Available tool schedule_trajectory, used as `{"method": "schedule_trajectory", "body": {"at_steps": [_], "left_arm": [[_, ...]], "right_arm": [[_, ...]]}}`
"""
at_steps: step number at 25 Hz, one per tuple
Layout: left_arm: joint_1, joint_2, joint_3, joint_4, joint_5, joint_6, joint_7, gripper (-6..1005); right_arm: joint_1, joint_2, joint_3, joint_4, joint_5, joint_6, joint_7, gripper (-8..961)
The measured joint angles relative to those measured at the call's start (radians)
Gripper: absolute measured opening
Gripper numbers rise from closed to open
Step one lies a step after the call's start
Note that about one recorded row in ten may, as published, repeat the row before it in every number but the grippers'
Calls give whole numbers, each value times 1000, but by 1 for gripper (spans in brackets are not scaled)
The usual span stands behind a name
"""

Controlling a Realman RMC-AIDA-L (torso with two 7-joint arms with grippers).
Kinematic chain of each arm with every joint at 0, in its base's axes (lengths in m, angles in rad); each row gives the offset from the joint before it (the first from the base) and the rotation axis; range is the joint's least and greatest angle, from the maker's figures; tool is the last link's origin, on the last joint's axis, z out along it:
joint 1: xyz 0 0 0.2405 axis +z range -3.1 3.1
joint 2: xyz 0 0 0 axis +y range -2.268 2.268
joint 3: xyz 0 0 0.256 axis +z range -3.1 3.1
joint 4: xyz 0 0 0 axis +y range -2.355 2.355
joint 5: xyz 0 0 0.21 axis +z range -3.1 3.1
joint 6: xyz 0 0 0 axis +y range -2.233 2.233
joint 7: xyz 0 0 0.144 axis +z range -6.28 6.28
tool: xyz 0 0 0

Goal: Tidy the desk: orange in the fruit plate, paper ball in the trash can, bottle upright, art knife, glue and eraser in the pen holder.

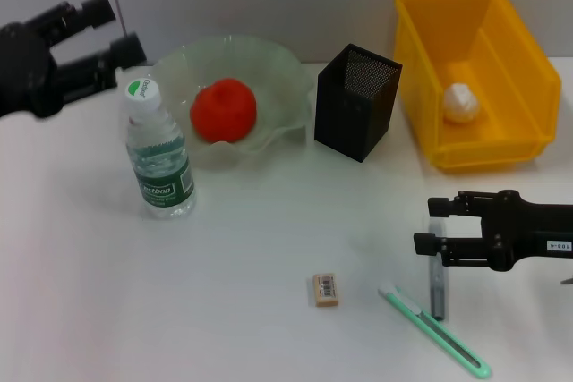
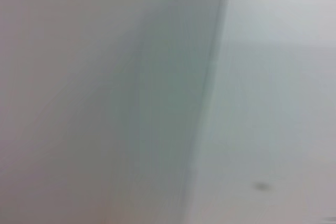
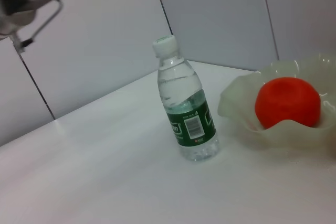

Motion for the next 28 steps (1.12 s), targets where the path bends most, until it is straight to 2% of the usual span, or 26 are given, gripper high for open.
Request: {"method": "schedule_trajectory", "body": {"at_steps": [1, 2, 4, 8, 9, 10, 12, 13, 15, 17, 18, 21, 24, 28], "left_arm": [[0, 0, 0, 0, 0, 0, 0, 827], [12, 19, 9, -11, -10, 172, -50, 827], [14, 19, 24, -19, 22, 210, -55, 827], [14, 19, 24, -19, 22, 210, -55, 827], [12, 12, 63, -110, 117, 232, 25, 827], [6, 8, 77, -197, 156, 234, 131, 827], [6, 3, 80, -229, 176, 229, 186, 827], [13, -7, 80, -259, 200, 210, 255, 827], [20, -15, 80, -278, 214, 190, 293, 827], [24, -19, 79, -291, 224, 179, 316, 827], [33, -27, 76, -340, 252, 137, 389, 827], [36, -27, 77, -376, 258, 118, 426, 827], [41, -23, 80, -440, 264, 104, 501, 827], [51, -29, 81, -454, 281, 90, 529, 827]], "right_arm": [[2, 0, 0, -2, 0, -3, 4, 737], [4, 0, 0, -3, 0, -5, 9, 737], [11, 0, -1, -8, 0, -12, 21, 737], [27, -4, -9, -49, -6, -64, 91, 737], [33, -4, -12, -74, -12, -86, 129, 737], [39, -4, -19, -105, -19, -107, 169, 737], [53, -3, -51, -182, -40, -148, 267, 737], [71, -3, -107, -268, -71, -180, 381, 737], [84, -3, -136, -306, -89, -192, 435, 737], [119, -4, -195, -371, -135, -221, 553, 737], [141, -6, -219, -391, -157, -235, 601, 737], [218, -7, -265, -408, -235, -262, 715, 736], [298, 8, -295, -406, -353, -259, 782, 736], [378, 44, -333, -388, -498, -242, 803, 736]]}}
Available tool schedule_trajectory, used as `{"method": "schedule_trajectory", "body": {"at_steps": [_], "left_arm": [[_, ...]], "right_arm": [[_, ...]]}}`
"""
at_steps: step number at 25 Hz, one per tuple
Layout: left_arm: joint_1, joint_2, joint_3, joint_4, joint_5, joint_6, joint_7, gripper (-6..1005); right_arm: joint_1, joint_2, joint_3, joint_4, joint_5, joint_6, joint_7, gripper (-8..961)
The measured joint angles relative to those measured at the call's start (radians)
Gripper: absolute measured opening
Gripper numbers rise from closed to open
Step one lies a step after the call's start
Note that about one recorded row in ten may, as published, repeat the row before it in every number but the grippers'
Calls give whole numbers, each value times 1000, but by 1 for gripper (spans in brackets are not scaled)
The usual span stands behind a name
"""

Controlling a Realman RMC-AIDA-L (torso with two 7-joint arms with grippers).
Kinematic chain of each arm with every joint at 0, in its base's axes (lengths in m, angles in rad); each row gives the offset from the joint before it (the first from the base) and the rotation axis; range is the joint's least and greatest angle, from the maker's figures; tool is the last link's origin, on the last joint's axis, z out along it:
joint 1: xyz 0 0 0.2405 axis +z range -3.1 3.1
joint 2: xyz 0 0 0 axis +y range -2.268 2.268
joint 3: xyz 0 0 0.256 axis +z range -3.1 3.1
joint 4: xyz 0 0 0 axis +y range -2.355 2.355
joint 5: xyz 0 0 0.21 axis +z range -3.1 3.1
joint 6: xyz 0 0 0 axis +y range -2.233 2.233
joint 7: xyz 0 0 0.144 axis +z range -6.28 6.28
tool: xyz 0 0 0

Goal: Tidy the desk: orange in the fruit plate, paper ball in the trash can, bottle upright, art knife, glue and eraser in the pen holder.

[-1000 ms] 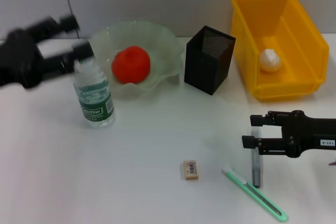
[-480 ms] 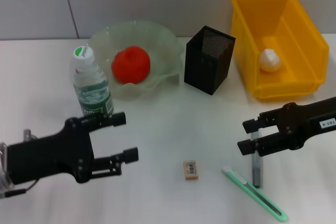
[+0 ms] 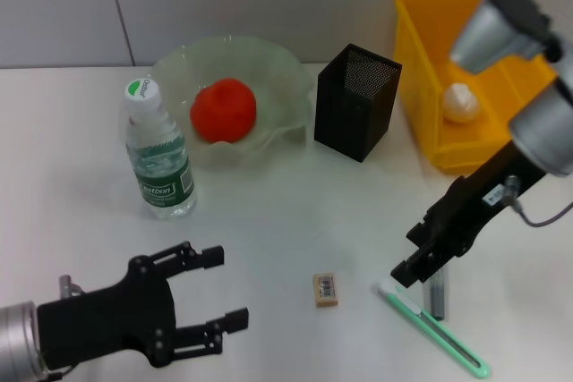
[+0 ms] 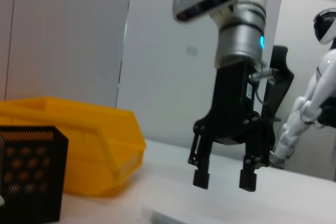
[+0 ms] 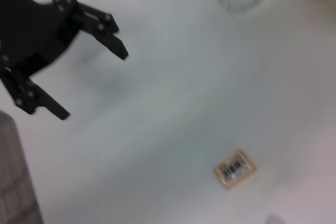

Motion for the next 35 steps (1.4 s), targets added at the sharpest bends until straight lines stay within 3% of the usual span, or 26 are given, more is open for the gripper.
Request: {"method": "schedule_trajectory", "body": {"at_steps": [4, 5, 9, 14, 35], "left_arm": [[5, -13, 6, -18, 38, -32, 29, 827], [5, -14, 6, -21, 44, -36, 31, 827], [0, -15, 9, -24, 76, -47, 33, 827], [5, -14, 11, -15, 105, -47, 72, 827], [-25, -15, 21, -14, 115, -44, 83, 827]], "right_arm": [[49, 20, -86, 31, -73, 47, 42, 736], [56, 21, -147, 51, -76, 89, 69, 736], [73, 21, -214, 91, -78, 142, 92, 736], [98, 24, -248, 144, -76, 186, 102, 736], [90, 33, -529, 166, -26, 286, 147, 659]]}}
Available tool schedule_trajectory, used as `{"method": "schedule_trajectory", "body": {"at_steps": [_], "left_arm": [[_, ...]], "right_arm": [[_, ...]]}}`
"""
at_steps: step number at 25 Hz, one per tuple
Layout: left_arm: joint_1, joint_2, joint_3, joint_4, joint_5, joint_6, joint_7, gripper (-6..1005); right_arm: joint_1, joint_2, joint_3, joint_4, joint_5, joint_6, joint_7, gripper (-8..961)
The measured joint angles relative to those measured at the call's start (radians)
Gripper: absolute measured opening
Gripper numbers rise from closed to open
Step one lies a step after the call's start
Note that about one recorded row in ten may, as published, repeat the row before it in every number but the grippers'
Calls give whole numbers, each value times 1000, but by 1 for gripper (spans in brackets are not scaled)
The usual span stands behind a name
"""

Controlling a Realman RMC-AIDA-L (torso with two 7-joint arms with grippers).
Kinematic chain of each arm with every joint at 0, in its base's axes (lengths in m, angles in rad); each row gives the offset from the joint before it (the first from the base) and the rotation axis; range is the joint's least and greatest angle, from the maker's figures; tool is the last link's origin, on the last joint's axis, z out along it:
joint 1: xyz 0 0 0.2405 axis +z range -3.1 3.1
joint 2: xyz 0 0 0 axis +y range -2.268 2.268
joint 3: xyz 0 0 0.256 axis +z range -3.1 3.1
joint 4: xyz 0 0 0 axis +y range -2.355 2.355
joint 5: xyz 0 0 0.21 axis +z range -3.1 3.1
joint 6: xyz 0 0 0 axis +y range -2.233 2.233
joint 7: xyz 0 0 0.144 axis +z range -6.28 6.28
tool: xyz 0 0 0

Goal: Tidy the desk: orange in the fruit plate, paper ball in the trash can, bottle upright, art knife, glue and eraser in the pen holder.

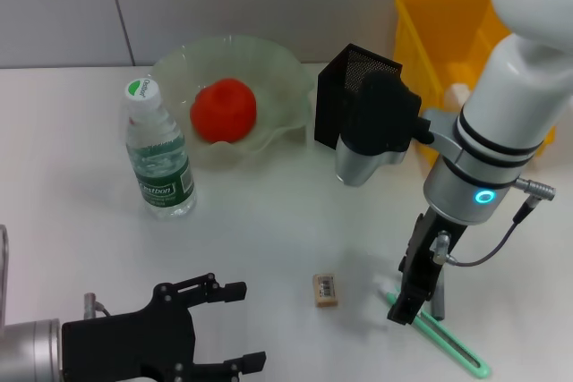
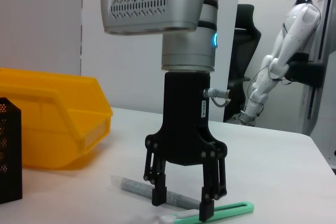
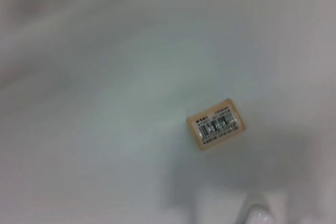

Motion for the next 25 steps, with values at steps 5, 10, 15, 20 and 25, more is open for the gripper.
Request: {"method": "schedule_trajectory", "body": {"at_steps": [5, 10, 15, 20, 25], "left_arm": [[-1, -1, -1, -3, -1, -1, 0, 827], [-1, 0, -7, -5, -4, 3, 0, 827], [-1, 0, -7, -5, -6, 4, 0, 827], [-1, 0, -7, -4, -7, 5, 0, 827], [-1, 0, -6, -3, -8, 5, 0, 827]], "right_arm": [[-6, 0, -29, 1, 20, 14, -1, 641], [-13, 0, -50, 1, 20, 22, -3, 623], [-17, 0, -57, 1, 20, 30, -6, 599], [-23, -1, -65, 3, 20, 40, -6, 554], [-25, -1, -81, 3, 20, 49, -3, 509]]}}
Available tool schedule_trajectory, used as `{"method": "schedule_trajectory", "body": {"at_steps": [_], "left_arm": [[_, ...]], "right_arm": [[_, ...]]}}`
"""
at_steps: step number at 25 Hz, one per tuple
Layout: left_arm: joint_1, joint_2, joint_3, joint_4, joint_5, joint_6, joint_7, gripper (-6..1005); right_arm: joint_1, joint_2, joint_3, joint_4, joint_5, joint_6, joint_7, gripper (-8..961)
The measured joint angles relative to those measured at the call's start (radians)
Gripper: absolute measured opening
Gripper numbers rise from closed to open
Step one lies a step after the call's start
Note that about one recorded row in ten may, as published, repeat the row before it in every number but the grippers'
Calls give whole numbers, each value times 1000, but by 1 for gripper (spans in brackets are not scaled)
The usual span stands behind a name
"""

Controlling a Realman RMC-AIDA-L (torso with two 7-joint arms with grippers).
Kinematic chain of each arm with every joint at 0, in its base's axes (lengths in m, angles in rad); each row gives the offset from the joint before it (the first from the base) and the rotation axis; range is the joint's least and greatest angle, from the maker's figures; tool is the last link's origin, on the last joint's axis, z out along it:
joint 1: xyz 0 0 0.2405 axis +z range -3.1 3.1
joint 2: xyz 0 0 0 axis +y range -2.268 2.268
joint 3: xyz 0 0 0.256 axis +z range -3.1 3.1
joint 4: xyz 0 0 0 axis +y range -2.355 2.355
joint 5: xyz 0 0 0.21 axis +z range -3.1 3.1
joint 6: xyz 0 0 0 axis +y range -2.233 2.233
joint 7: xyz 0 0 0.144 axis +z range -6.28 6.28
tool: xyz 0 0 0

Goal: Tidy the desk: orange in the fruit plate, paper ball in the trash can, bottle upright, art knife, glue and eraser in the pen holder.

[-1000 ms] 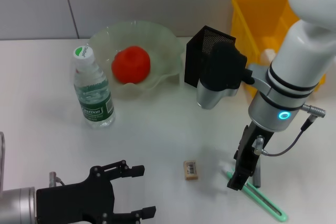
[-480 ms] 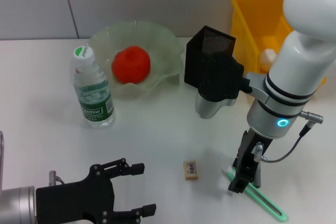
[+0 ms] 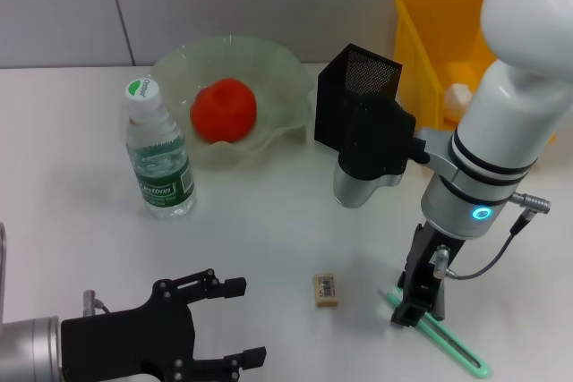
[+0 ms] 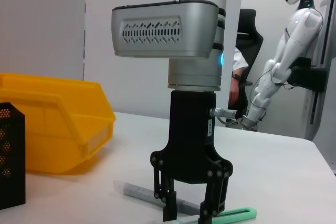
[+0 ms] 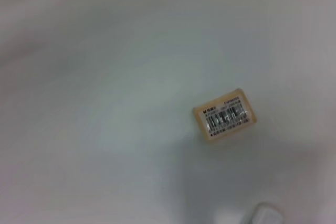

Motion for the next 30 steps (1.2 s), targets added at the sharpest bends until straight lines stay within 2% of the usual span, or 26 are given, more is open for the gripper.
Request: {"method": "schedule_trajectory", "body": {"at_steps": [11, 13, 30], "left_arm": [[-2, -1, 0, -4, 0, -1, 0, 827], [-3, -1, 0, -4, 0, -2, 0, 827], [-10, -1, 0, -5, 0, -6, 0, 827]], "right_arm": [[-3, 0, -1, -6, -1, 2, -4, 447], [-3, 0, -1, -7, -1, 2, -3, 318], [-3, 1, -14, -8, 6, 2, -4, 225]]}}
